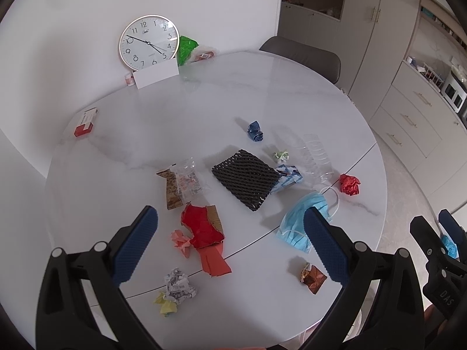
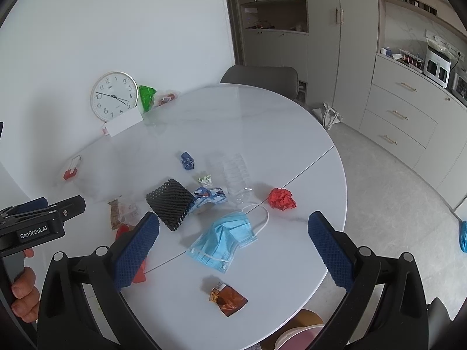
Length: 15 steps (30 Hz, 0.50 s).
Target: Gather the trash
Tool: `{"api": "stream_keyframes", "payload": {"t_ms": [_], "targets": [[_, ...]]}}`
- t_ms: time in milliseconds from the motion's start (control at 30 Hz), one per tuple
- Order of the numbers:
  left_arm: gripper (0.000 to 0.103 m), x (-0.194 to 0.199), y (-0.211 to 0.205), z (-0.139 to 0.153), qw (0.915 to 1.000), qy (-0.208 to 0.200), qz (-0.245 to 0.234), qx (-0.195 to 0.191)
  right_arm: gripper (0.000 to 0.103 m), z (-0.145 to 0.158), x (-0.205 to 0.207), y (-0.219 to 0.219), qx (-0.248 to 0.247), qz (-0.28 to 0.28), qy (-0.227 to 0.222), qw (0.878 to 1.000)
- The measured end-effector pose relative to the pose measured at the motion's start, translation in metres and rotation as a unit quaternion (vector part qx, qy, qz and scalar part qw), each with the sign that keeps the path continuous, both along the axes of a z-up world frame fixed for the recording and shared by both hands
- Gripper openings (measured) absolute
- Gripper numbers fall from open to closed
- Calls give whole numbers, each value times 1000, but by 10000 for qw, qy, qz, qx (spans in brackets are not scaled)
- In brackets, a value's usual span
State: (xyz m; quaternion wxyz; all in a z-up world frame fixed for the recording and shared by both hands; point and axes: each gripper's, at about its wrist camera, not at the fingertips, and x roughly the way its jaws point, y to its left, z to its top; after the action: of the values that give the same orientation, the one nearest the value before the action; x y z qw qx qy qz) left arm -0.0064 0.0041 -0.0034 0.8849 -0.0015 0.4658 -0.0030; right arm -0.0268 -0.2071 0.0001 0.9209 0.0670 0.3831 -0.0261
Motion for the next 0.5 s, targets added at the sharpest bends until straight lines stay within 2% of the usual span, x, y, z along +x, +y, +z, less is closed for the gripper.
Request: {"api": "stream_keyframes", "payload": {"t_ms": [500], "targets": [[96,1,4,-3,10000,40,45,1,101,-1,0,1,-11,24,10,10000]]}}
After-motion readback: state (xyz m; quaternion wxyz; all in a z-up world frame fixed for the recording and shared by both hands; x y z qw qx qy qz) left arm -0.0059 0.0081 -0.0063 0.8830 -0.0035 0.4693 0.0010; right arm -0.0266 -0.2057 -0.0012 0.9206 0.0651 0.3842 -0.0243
